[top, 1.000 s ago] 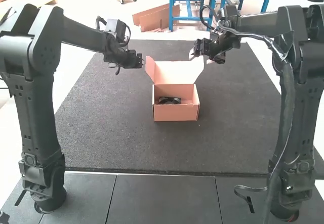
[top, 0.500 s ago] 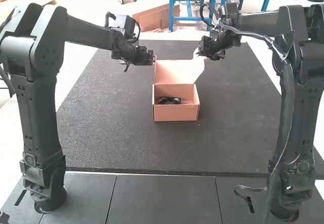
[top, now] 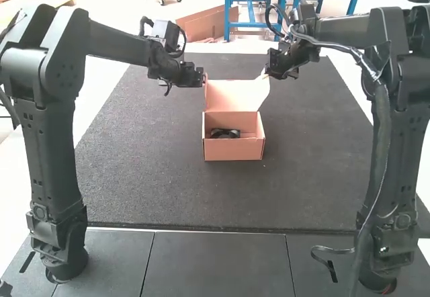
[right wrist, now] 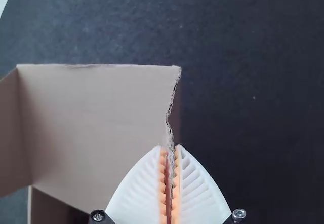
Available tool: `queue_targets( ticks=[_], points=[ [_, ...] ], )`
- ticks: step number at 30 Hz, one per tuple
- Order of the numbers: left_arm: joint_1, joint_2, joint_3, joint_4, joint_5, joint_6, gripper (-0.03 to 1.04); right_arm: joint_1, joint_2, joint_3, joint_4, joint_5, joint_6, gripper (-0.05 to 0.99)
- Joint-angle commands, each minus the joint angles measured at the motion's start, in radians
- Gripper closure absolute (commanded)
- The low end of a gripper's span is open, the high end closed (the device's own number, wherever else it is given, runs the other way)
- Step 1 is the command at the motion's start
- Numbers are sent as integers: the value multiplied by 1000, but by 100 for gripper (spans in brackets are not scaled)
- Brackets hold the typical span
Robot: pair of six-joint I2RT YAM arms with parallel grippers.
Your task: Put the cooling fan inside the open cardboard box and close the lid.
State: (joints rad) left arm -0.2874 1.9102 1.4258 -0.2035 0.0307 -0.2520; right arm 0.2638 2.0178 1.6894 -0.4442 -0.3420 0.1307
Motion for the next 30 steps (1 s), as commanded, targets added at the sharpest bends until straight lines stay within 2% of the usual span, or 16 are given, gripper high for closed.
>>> queue_targets(
  ticks=[1,6,11,21,30],
  points=[
    [-9,-11,33,10,14,-1,4,-18,-18,30,-10,-17,7,89],
    [-9,-11,39,9,14,-1,4,-18,-19,38,-34,-17,6,95],
    [-9,-11,67,-8,14,0,4,-18,-30,53,-71,-18,1,95],
    [-53,-19,127,-93,14,-7,4,-5,-76,41,-137,-11,-8,94],
    [-65,-43,120,-140,12,-4,4,23,-149,-36,-140,-12,-8,94]
  ],
)
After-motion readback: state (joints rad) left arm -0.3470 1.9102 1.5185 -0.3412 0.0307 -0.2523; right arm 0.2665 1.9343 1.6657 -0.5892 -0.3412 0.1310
